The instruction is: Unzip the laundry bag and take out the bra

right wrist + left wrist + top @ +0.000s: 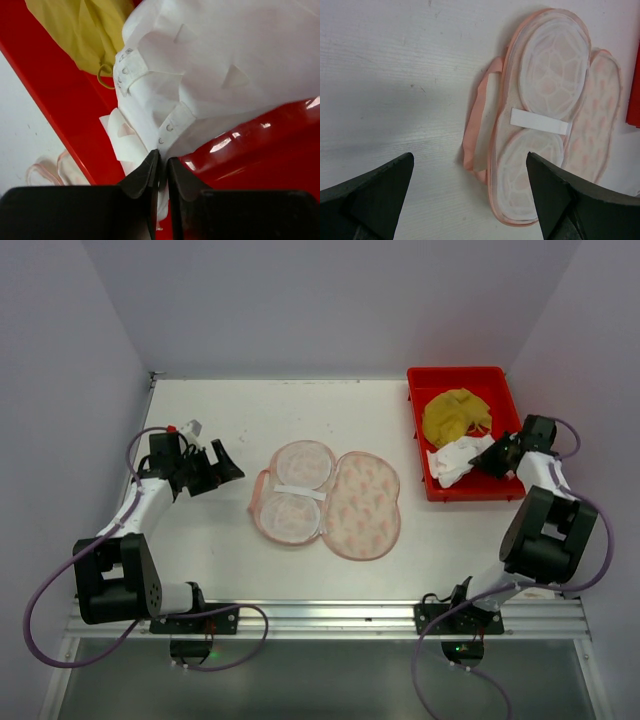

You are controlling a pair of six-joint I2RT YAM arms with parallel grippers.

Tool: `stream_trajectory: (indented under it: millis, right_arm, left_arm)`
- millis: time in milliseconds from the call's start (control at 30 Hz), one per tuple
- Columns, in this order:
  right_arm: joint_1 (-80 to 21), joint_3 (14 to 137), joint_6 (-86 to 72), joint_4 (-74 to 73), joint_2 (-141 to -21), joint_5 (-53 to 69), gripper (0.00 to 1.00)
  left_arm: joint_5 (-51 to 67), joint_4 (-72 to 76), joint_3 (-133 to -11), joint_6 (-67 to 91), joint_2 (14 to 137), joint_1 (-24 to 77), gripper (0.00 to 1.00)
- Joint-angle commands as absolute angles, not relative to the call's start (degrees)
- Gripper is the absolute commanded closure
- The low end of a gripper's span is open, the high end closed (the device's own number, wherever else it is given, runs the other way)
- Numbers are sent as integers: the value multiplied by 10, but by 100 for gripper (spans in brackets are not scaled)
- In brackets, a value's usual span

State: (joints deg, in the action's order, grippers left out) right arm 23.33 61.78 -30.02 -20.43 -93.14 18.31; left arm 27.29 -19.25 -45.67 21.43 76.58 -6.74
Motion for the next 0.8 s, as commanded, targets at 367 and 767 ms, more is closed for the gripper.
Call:
stream_trajectory:
  millis: [367,767]
  right_arm:
    - [136,546,-343,-225,-673,55,19]
    - [-161,493,-359,-304,-684,0,26]
  left_arm:
    - [297,-165,-448,210,762,-74,2]
    - [312,-167,-444,208,777,-57,2]
